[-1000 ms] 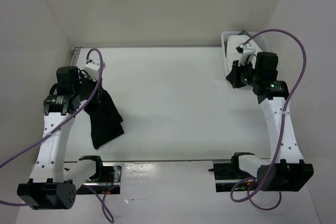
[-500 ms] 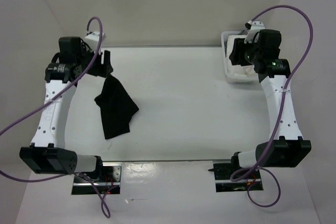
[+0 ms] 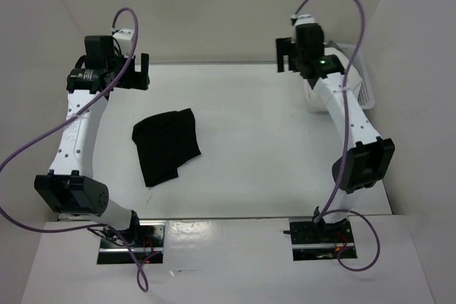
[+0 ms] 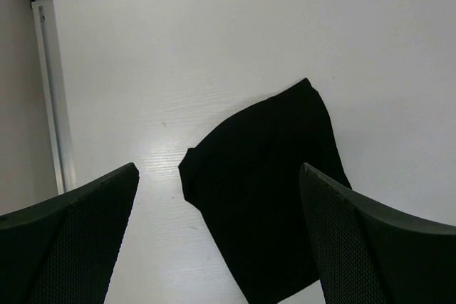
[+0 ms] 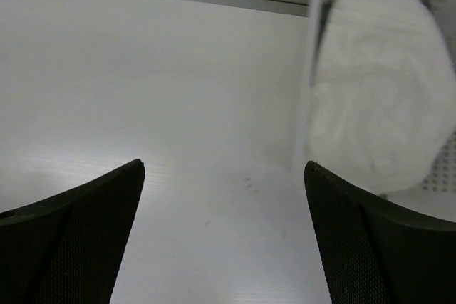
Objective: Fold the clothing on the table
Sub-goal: Flatten the skirt out
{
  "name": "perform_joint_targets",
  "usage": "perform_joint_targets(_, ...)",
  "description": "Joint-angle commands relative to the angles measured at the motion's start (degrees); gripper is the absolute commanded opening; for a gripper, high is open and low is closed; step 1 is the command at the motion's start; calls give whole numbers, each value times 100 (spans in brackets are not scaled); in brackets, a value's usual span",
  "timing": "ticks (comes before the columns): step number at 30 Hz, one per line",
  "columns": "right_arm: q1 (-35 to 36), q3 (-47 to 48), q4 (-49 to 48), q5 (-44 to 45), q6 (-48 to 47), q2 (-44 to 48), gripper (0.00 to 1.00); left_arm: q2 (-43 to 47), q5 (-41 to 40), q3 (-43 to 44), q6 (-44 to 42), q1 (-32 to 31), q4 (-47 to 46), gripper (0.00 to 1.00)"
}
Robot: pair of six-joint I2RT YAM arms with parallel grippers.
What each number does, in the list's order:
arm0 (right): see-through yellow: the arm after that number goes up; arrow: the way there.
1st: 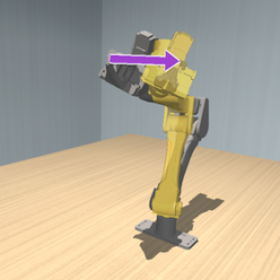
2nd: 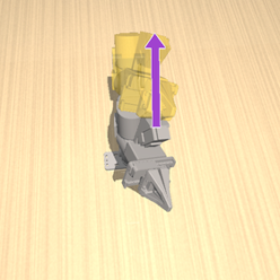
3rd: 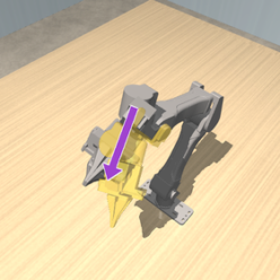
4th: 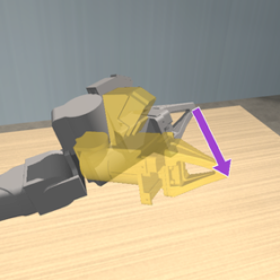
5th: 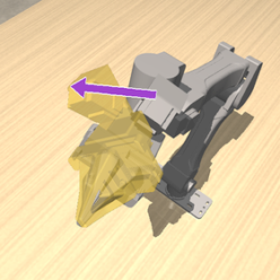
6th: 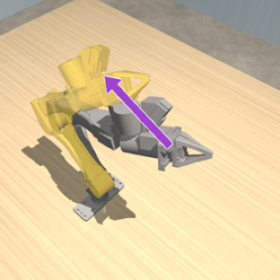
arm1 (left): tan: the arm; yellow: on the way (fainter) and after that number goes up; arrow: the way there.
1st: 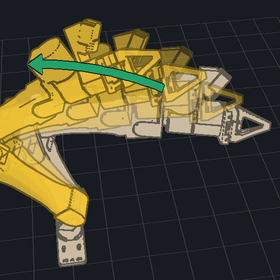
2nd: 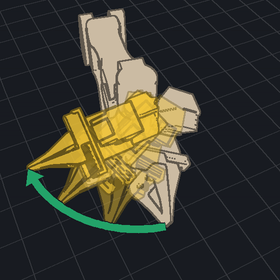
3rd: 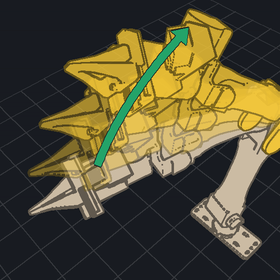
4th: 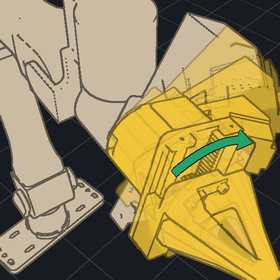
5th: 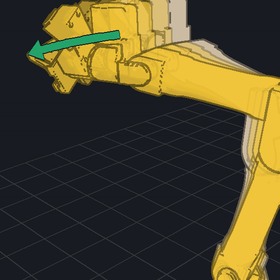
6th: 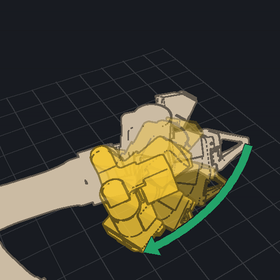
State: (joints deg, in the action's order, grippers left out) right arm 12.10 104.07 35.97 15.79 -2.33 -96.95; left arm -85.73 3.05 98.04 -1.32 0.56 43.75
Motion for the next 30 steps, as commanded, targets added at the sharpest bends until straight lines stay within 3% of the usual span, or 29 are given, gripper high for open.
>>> perform_joint_targets(1, 662, 490, -126, 78, 422, -78, 97, -119, -106, 84, 114, 6, -41, 99)
perform_joint_targets(3, 662, 291, -106, -242, 409, -132, 97, -119, 265, -214, 333, 6, -129, 99)
perform_joint_targets(5, 662, -420, -256, 405, 6, 61, 97, 73, 932, -600, 720, 6, -340, 99)
perform_joint_targets(7, 662, -1246, -318, 435, -171, 298, 97, 284, 1354, -1556, 721, 6, -742, 99)
perform_joint_targets(10, 662, -2432, -431, -563, -224, 834, 97, 679, 1575, -2578, 319, 6, -1034, 99)
perform_joint_targets(15, 662, -3568, -722, -1701, -514, 1678, 97, 865, 1243, -2852, -342, 6, -745, 99)
perform_joint_targets(20, 662, -3168, -775, -2262, -672, 1364, 95, 927, 627, -3282, -299, 6, -823, 99)
perform_joint_targets(24, 855, -2016, -548, -2836, -436, -3, 90, 1041, 328, -3230, -96, 383, -824, 99)
perform_joint_targets(30, 2269, -697, -537, -2230, -322, -1308, 87, 1497, -109, -3555, -44, 691, -771, 99)
